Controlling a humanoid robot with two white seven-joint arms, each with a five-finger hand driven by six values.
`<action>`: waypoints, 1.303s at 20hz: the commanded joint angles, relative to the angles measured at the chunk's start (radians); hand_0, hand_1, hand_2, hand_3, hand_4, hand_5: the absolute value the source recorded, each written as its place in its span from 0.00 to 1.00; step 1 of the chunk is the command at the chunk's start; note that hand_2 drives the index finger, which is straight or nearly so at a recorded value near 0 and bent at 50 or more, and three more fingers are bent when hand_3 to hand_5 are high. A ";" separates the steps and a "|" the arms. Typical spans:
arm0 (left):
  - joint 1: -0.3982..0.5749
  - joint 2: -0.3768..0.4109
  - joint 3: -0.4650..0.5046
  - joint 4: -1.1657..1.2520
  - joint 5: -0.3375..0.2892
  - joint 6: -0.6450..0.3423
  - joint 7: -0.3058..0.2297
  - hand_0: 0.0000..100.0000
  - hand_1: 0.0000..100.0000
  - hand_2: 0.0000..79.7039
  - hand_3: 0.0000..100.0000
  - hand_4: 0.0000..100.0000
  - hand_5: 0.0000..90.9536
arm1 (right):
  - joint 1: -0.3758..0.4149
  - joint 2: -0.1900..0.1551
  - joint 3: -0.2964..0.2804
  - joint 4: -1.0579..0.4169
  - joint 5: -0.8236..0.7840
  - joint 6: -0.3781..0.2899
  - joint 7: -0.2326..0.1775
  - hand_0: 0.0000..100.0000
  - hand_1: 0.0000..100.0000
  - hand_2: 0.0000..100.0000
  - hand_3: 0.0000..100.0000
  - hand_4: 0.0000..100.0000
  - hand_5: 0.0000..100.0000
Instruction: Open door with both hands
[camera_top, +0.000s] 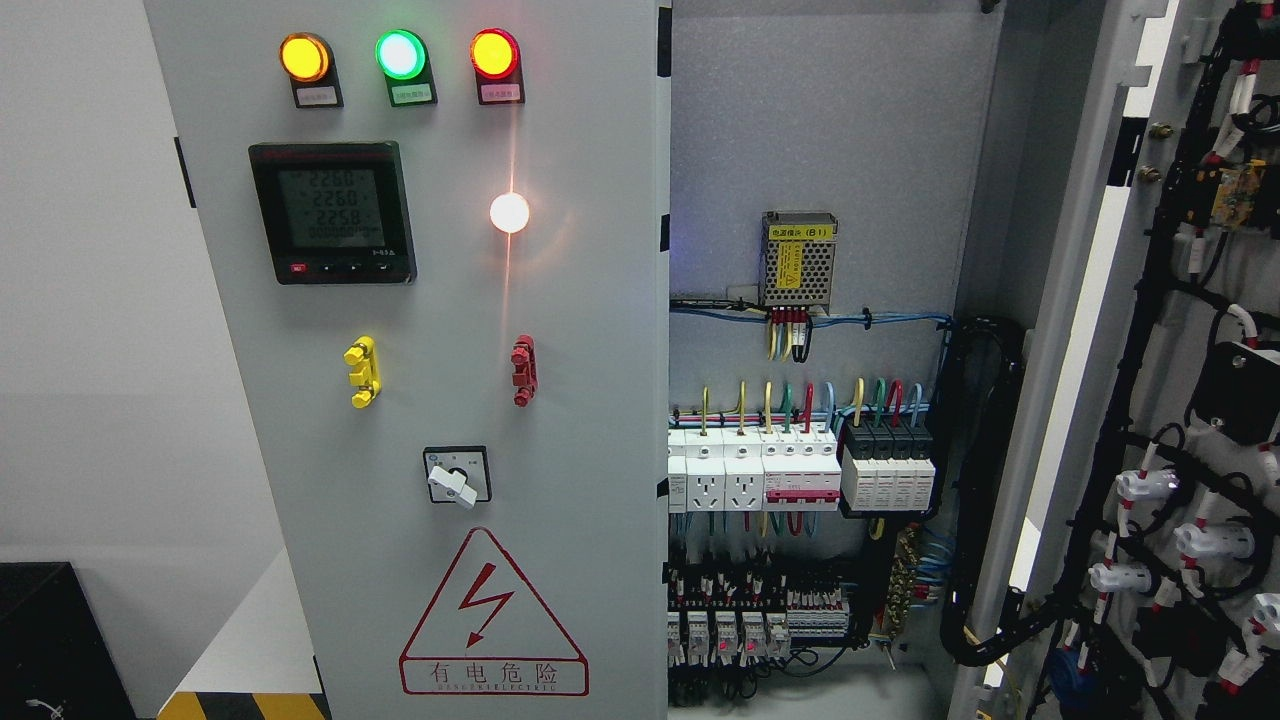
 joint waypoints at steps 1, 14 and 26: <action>-0.011 -0.270 0.277 0.567 -0.327 -0.004 0.003 0.00 0.00 0.00 0.00 0.00 0.00 | 0.000 0.000 0.000 0.000 0.001 0.000 0.001 0.19 0.00 0.00 0.00 0.00 0.00; -0.023 -0.387 0.560 0.649 -0.708 0.008 0.192 0.00 0.00 0.00 0.00 0.00 0.00 | 0.000 0.000 0.000 0.000 -0.001 0.000 0.001 0.19 0.00 0.00 0.00 0.00 0.00; -0.061 -0.424 0.620 0.692 -0.775 0.004 0.245 0.00 0.00 0.00 0.00 0.00 0.00 | 0.000 0.000 0.000 0.000 -0.001 0.000 0.001 0.19 0.00 0.00 0.00 0.00 0.00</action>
